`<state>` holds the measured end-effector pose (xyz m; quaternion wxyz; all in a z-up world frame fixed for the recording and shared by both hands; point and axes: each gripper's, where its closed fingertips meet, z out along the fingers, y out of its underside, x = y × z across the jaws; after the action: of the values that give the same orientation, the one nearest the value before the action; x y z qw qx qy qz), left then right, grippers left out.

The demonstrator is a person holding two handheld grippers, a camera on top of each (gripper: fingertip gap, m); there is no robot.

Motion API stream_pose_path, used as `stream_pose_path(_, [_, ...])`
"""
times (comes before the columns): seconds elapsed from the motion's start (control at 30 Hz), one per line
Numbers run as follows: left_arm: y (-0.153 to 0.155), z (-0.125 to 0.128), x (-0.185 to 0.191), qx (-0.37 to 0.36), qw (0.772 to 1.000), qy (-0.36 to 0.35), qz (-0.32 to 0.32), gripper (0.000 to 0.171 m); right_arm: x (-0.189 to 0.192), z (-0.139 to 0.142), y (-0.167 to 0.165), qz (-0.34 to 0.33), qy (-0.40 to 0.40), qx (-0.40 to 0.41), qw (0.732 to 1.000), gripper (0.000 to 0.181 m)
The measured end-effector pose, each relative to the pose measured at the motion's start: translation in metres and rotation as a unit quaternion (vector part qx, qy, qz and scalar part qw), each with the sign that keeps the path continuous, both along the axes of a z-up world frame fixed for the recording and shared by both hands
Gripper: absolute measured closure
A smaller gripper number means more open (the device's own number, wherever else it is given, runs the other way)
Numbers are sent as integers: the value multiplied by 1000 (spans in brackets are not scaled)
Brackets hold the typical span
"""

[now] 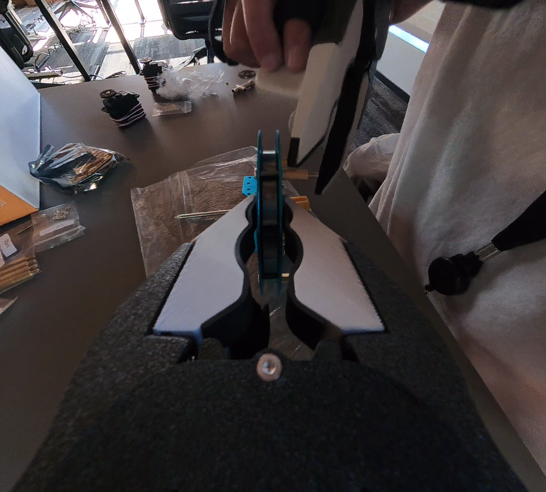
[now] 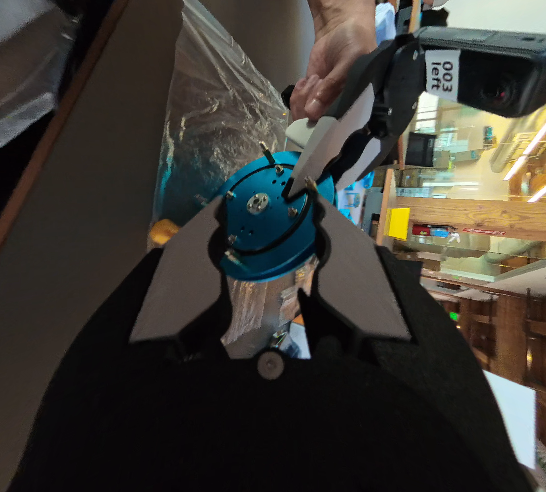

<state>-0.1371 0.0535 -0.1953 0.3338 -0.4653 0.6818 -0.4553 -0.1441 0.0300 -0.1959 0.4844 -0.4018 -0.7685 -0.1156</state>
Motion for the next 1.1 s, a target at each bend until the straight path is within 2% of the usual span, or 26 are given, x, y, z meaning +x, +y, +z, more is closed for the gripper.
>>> stream_pose_path(0.13, [3, 0, 0, -11, 1000, 0, 5, 159, -1, 9, 0, 1, 19, 6, 1000, 119])
stream_pose_path(0.23, [3, 0, 0, -9, 1000, 1, 3, 159, -24, 2, 6, 22, 21, 10, 999, 117])
stream_pose_path(0.27, [3, 0, 0, -7, 1000, 0, 5, 159, -26, -3, 9, 19, 14, 5, 1000, 122])
stream_pose_path(0.3, [4, 0, 0, -5, 1000, 2, 5, 159, -26, -2, 11, 18, 23, 4, 1000, 127])
stream_pose_path(0.4, [6, 0, -3, -9, 1000, 0, 4, 158, -7, 0, 7, 0, 16, -6, 1000, 118])
stream_pose_path(0.43, [6, -1, -3, -13, 1000, -1, 3, 159, 2, -2, 4, -9, 4, -18, 1000, 132])
stream_pose_path(0.5, [6, 0, -4, -16, 1000, -2, 3, 159, 7, 3, 5, -18, 10, -10, 1000, 123])
stream_pose_path(0.6, [5, 0, -2, -12, 1000, 1, 4, 159, -16, 11, 3, 1, 23, -3, 1000, 117])
stream_pose_path(0.67, [5, 0, -2, -7, 1000, 3, 5, 158, -28, 5, 6, 3, 7, -2, 1000, 115])
stream_pose_path(0.73, [5, -1, -2, 0, 1000, 4, 8, 158, -20, -9, 15, -19, -24, -4, 1000, 109])
stream_pose_path(0.8, [5, -1, -2, -1, 1000, 3, 9, 159, -10, -7, 10, -25, -16, -8, 1000, 106])
stream_pose_path(0.83, [4, -1, -2, -1, 1000, 2, 7, 158, -4, -3, 7, -34, -13, -13, 999, 111])
stream_pose_path(0.87, [4, -1, -2, 1, 1000, 2, 4, 159, 2, 0, 5, -43, -19, -15, 999, 123])
stream_pose_path(1.0, [5, -1, -3, -4, 1000, 1, 8, 158, -9, 7, 5, -32, -6, -4, 999, 116])
stream_pose_path(1.1, [4, -1, -2, 4, 1000, 4, 7, 158, -22, -5, 10, -27, -25, -4, 999, 114])
